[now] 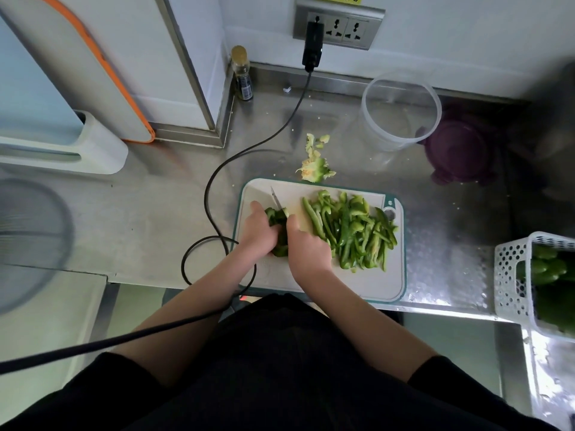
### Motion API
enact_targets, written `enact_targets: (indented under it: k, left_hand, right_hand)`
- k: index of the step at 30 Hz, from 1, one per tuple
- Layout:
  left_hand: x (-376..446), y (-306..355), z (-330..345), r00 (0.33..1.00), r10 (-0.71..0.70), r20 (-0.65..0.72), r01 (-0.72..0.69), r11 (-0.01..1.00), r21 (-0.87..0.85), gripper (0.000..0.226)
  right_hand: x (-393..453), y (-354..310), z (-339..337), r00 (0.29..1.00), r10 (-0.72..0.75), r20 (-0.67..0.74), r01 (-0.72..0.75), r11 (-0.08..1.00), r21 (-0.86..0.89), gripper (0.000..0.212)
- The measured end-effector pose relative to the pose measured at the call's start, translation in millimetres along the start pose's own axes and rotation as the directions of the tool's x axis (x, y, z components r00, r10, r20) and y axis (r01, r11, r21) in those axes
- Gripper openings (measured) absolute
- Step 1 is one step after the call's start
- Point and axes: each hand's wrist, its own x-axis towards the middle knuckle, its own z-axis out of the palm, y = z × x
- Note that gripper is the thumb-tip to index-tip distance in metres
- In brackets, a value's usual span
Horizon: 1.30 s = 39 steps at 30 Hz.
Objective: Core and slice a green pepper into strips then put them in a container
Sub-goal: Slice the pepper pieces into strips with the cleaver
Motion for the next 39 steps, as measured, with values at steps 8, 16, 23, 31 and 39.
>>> enact_targets:
  k: [8, 16, 23, 31, 39]
  left_hand:
    - [-12, -13, -7, 0.998, 0.004, -0.056, -0.008, 0.997, -0.071, 0.026]
    - [1, 3, -13, 0.997, 0.077, -0.018, -0.077, 0.997, -0.01, 0.024]
    - [0, 5, -8, 0.996, 0.087, 0.01, -0.087, 0.992, 0.095, 0.026]
    - [-3, 4, -5, 0.993, 0.116, -0.012, -0.114, 0.989, 0.092, 0.016]
    - [0, 6, -1, 0.99, 0.133, -0.038, -0.126, 0.98, 0.156, 0.019]
  right_hand:
    - [13, -2, -3, 0.997, -0.068, -0.037, 0.065, 0.995, -0.079, 0.052]
    - [1, 53, -19, 0.959, 0.241, -0.151, -0.156, 0.89, 0.429, 0.018]
    - [-5, 44, -28, 0.944, 0.285, -0.165, -0.142, 0.805, 0.575, 0.019]
    - [-3, 15, -19, 0.987, 0.137, -0.087, -0.09, 0.908, 0.408, 0.02]
    - [7, 10, -5, 0.984, 0.141, -0.11, -0.106, 0.955, 0.276, 0.024]
